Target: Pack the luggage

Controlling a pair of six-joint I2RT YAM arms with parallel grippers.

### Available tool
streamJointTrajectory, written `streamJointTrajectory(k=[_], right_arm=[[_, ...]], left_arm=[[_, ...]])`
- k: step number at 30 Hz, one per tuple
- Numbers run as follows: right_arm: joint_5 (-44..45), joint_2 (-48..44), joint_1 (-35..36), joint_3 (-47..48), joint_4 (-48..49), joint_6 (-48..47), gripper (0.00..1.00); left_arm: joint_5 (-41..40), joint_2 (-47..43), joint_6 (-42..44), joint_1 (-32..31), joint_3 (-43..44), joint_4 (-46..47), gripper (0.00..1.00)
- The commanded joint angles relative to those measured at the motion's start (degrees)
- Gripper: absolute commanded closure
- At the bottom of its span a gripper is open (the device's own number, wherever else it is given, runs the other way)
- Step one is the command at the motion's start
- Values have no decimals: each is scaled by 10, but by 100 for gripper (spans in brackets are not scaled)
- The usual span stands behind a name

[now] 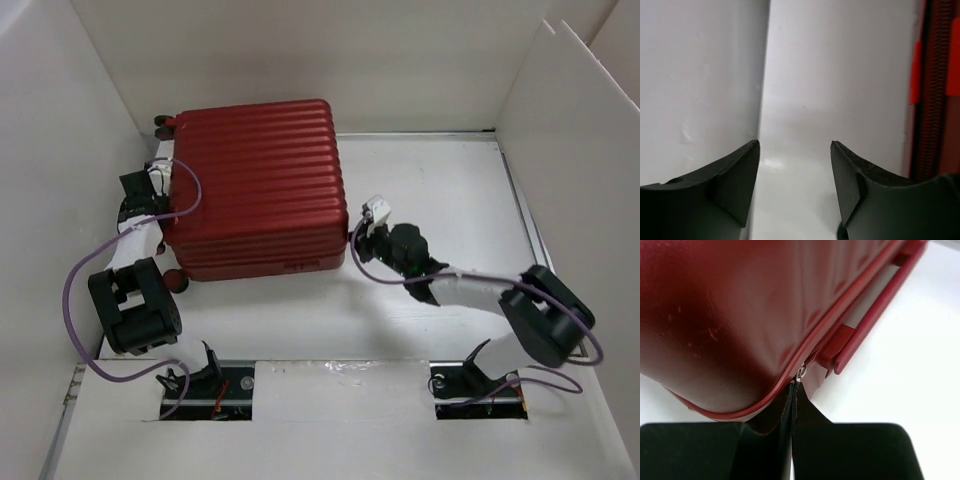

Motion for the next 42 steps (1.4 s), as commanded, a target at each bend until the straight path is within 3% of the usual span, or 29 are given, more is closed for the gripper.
streamJointTrajectory(k=[1,5,10,16,18,20,21,22,25,30,36,42], right_arm=[[-164,-72,203,-16,2,53,100],[-79,-131,276,-37,-71,53,100],[-37,-126,302,-43,-64,84,100],[39,-100,308,-68,-37,120,100],[59,-100,308,-74,-37,127,100],[73,-100,308,-79,-37,133,100],[89,-105,308,-79,-37,144,100],[95,-105,308,-84,-37,153,100],[108,-110,308,-90,-43,166,100],[158,-145,308,-96,-76,194,100],[267,-231,308,-96,-210,199,100],[280,-237,308,-90,-235,190,100]], left_arm=[[281,-54,218,-152,-6,-60,40],[335,-14,224,-166,76,-107,36],[352,17,127,-166,219,-116,32],[365,-63,99,-190,294,-166,23],[365,-115,135,-217,294,-207,20],[377,-149,180,-251,282,-254,12],[377,-179,201,-299,276,-310,2],[377,-193,227,-323,268,-333,0],[398,-251,220,-378,209,-358,0],[420,-305,229,-395,121,-358,0],[379,-324,235,-487,79,-368,0],[285,-303,201,-550,35,-322,0]])
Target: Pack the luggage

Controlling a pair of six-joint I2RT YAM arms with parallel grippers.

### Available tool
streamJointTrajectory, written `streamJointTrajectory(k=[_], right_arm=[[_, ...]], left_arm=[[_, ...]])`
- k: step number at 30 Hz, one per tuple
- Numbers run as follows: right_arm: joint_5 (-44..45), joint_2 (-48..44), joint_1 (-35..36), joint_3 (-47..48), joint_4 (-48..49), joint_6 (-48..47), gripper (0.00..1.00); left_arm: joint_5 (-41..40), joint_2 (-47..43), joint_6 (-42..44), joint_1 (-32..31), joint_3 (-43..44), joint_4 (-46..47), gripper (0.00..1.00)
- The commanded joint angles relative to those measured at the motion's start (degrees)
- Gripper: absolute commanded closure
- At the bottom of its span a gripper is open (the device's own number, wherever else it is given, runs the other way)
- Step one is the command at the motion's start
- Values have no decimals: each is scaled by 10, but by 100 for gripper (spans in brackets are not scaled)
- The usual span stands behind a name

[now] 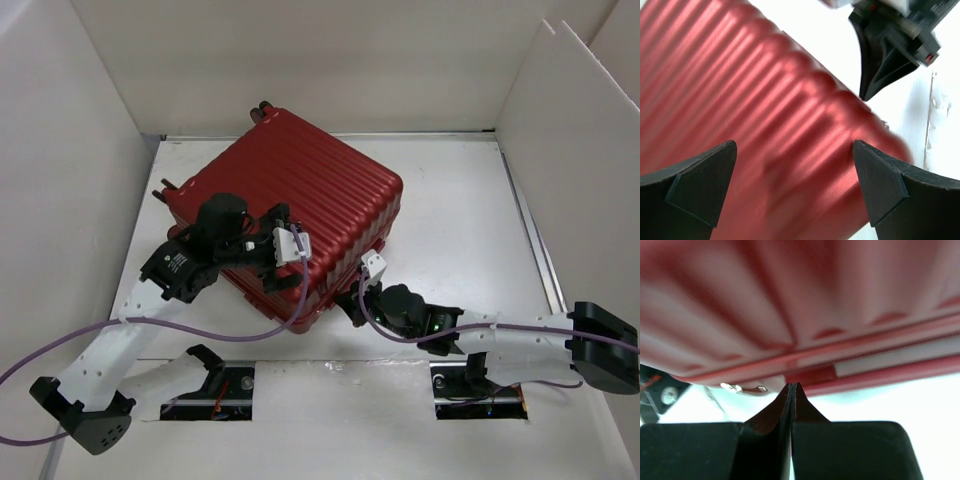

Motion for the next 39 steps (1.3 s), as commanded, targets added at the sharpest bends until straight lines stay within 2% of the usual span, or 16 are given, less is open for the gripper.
streamJointTrajectory(k=[1,5,6,7,9,10,13,16,20,26,28,36,39], right_arm=[[22,-9,0,14,-28,-9,100],[-57,-41,0,4,-28,-77,98],[-63,-48,8,-5,-28,-77,88],[-63,-55,8,-12,-22,-77,59],[-70,-65,22,-34,6,-59,47],[-70,-65,22,-39,20,-59,45],[-57,-34,27,-39,68,-67,42],[-70,26,27,1,81,-83,39],[-89,77,32,13,122,-83,39],[-52,88,38,7,172,-78,42],[-52,97,38,7,172,-71,45],[-61,125,38,12,263,-38,46],[-23,118,43,21,240,-33,46]], left_arm=[[-74,19,-11,-13,-37,-7,0],[-85,19,-11,-13,-43,-1,0],[-90,19,-11,-13,-43,6,0],[-90,19,-19,-13,-43,11,0],[-90,19,-19,-13,-49,24,0],[-90,14,-19,-13,-55,24,0],[-90,14,-35,-13,-60,39,0],[-90,14,-40,-13,-60,39,0],[-96,14,-45,-13,-60,44,0],[-101,14,-45,-13,-65,49,0],[-101,14,-45,-13,-65,55,0],[-107,14,-45,-13,-65,61,0],[-107,9,-45,-13,-65,61,0]])
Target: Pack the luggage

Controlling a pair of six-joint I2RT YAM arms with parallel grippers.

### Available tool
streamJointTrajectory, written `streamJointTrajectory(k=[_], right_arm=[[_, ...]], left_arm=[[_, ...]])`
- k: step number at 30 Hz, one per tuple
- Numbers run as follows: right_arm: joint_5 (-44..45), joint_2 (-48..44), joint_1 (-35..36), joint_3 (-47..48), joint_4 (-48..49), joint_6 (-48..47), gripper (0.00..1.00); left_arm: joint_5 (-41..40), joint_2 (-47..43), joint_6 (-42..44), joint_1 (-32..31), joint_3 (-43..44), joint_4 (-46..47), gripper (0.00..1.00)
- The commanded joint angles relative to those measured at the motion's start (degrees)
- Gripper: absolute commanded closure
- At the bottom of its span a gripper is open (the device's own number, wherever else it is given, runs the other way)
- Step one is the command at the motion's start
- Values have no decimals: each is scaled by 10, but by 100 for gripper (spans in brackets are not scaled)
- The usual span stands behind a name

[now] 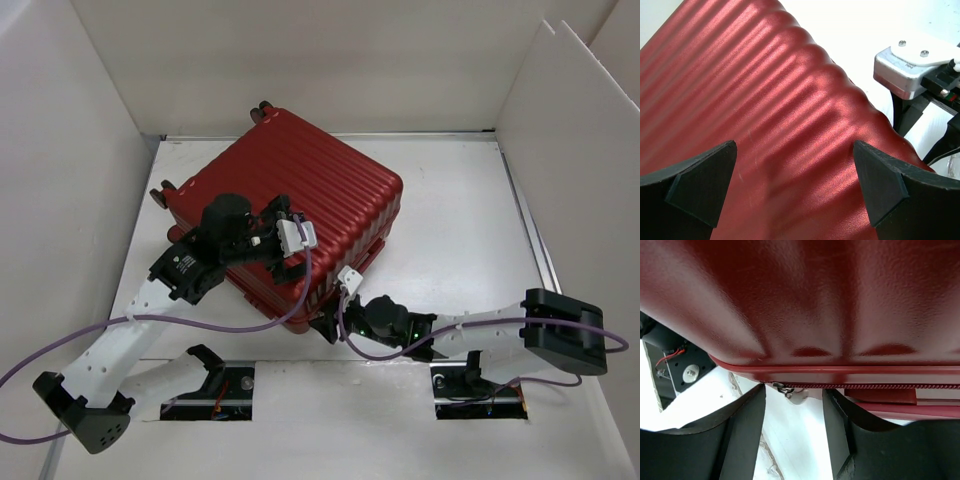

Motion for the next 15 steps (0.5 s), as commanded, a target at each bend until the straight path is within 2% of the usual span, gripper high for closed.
streamJointTrajectory(k=[1,2,5,6,9,10,11,12,15], right_arm=[[61,-19,10,33,53,27,46],[79,-19,10,33,53,34,46],[106,-19,10,41,37,39,57],[106,-12,10,46,24,39,67],[117,-6,10,46,8,55,83],[117,-6,10,46,8,55,92],[122,-6,10,40,17,55,97],[122,-6,10,40,26,55,100],[135,-19,10,34,15,64,100]], left_arm=[[-47,12,12,4,-27,-43,0],[-47,12,12,4,-27,-43,0],[-47,12,12,4,-27,-43,0],[-47,12,12,4,-27,-43,0],[-52,12,12,4,-27,-43,0],[-58,12,12,4,-27,-43,0],[-58,12,17,4,-27,-43,0],[-58,12,17,4,-27,-43,0],[-58,6,17,4,-33,-43,0]])
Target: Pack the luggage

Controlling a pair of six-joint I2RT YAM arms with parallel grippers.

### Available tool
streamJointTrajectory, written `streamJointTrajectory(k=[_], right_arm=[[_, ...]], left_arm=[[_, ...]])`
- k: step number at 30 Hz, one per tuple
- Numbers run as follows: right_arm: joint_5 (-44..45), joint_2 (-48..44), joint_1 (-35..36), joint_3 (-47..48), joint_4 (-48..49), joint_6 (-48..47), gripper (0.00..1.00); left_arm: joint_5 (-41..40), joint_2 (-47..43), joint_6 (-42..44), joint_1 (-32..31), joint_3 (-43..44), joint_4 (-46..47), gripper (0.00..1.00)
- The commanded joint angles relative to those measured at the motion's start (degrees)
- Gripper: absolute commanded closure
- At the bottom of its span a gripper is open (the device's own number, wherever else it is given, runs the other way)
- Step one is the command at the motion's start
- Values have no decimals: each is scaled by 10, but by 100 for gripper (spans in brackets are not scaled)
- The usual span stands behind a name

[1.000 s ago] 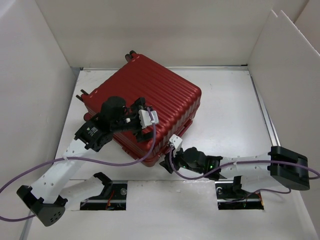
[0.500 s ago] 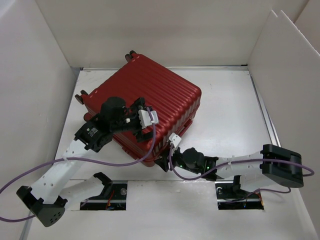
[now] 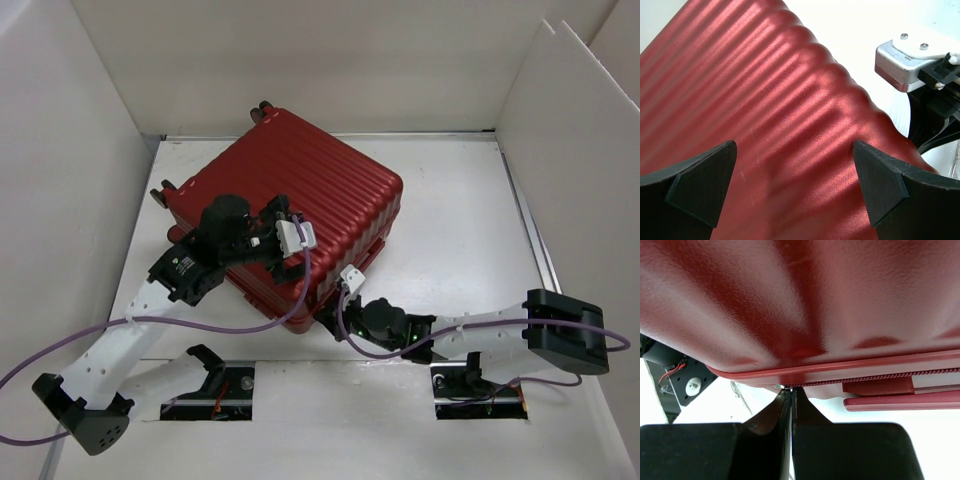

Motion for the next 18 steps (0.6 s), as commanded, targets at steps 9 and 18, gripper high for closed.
streamJointTrajectory(k=[9,18], right_arm=[[299,-72,-8,101,-370,161,100],[361,-15,-57,225,-604,185,100]], left_arm=[[-69,7,50,4,-45,-60,1],[-80,7,75,4,-63,-76,1]])
